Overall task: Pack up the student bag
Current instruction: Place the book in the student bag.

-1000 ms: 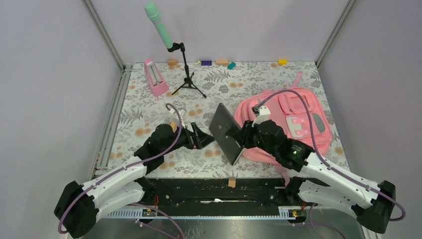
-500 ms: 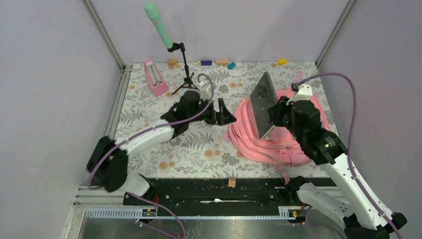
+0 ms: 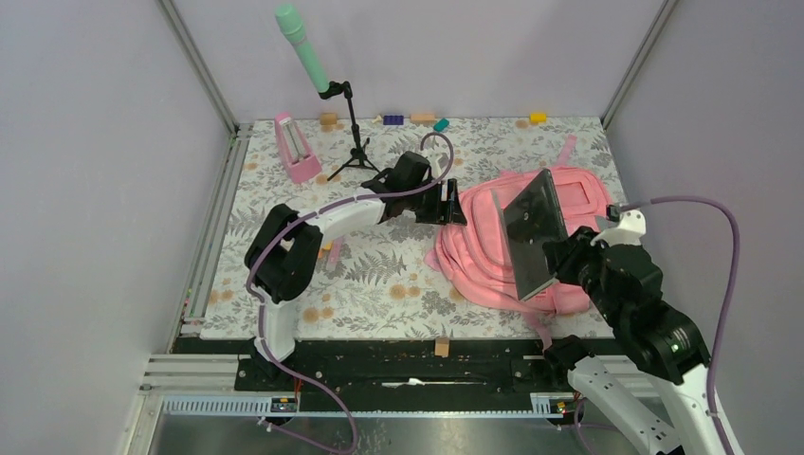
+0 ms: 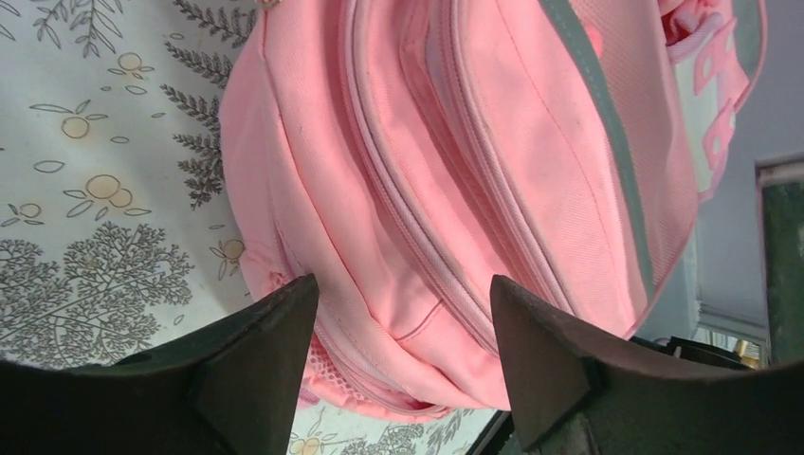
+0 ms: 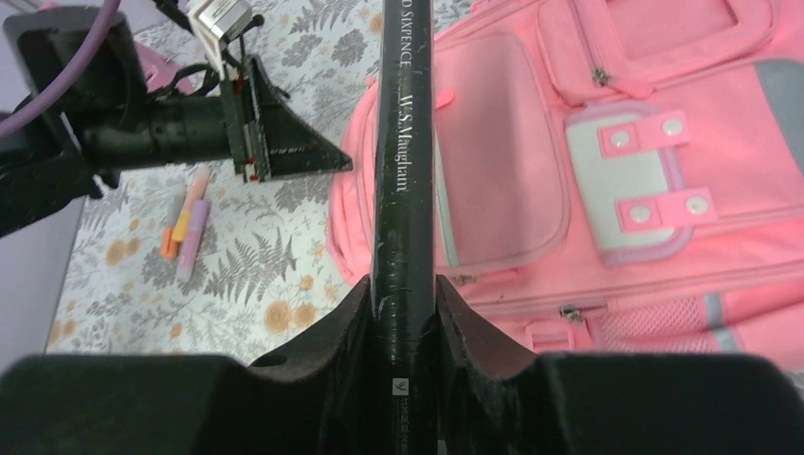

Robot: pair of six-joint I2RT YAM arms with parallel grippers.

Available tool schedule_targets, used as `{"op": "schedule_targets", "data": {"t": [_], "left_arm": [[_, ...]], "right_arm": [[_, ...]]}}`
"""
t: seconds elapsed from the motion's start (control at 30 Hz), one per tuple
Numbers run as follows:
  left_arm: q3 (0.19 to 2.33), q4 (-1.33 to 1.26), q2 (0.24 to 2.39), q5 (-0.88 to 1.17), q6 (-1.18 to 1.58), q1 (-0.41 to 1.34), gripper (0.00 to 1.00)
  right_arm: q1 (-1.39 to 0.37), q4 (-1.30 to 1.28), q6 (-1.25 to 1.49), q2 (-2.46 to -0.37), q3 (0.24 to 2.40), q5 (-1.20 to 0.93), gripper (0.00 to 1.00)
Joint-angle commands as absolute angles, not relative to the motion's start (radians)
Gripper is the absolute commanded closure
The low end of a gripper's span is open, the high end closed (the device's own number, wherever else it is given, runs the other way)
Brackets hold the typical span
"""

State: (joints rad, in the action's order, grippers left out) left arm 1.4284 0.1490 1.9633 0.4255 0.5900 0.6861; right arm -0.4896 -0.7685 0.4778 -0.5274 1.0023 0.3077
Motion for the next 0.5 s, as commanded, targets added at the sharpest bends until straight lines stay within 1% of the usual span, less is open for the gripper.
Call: {"op": "schedule_targets", "data": {"t": [0.0, 0.13, 0.2, 0.33, 0.43, 0.47], "left_arm": [[1.512, 0.241, 1.987, 0.379, 0.528, 0.684, 0.31], [1.528, 0.279, 1.992, 0.321, 0.496, 0.687, 0.3], [1.535, 0.279, 1.992, 0.302, 0.489, 0.687, 0.27], [1.582, 0.289, 2.026, 0.33, 0.489, 0.695, 0.25], [1.611, 0.281, 2.062, 0.387, 0.487, 0.704, 0.29], [1.612, 0.266, 2.071, 0.41, 0.494, 0.707, 0.32]], "right_arm": [[-0.486, -0.748, 0.544, -0.462, 1.008, 0.227, 1.0], [-0.487, -0.802, 0.557, -0.422, 0.995, 0.209, 1.0], [-0.488, -0.824, 0.563, -0.406, 0.993, 0.214, 1.0], [-0.485, -0.83, 0.572, -0.397, 0.981, 0.199, 1.0], [-0.487, -0.83, 0.576, -0.403, 0.975, 0.189, 1.0], [-0.488, -0.83, 0.577, -0.404, 0.974, 0.184, 1.0]]}}
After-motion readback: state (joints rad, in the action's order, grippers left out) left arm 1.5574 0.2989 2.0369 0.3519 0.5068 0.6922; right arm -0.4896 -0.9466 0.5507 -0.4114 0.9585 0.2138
